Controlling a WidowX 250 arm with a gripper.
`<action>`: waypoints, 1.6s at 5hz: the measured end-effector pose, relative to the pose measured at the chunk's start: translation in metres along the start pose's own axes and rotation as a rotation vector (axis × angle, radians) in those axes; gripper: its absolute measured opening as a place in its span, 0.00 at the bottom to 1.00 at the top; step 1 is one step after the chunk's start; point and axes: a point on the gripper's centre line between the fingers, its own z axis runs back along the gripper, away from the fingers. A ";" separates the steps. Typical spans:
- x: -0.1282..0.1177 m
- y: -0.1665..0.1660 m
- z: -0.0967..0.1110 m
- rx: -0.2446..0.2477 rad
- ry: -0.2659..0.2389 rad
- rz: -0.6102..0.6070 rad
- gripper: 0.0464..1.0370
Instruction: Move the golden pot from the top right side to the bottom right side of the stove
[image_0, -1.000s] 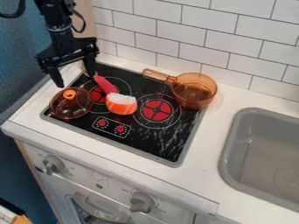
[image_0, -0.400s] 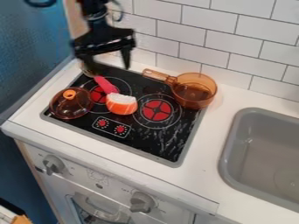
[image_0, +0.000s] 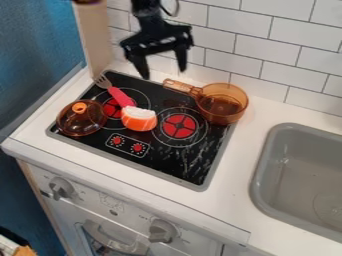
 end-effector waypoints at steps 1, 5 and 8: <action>-0.002 -0.014 -0.029 0.031 0.039 -0.014 0.96; -0.013 -0.034 -0.072 0.086 0.029 0.072 0.91; -0.017 -0.034 -0.081 0.068 -0.020 0.081 0.11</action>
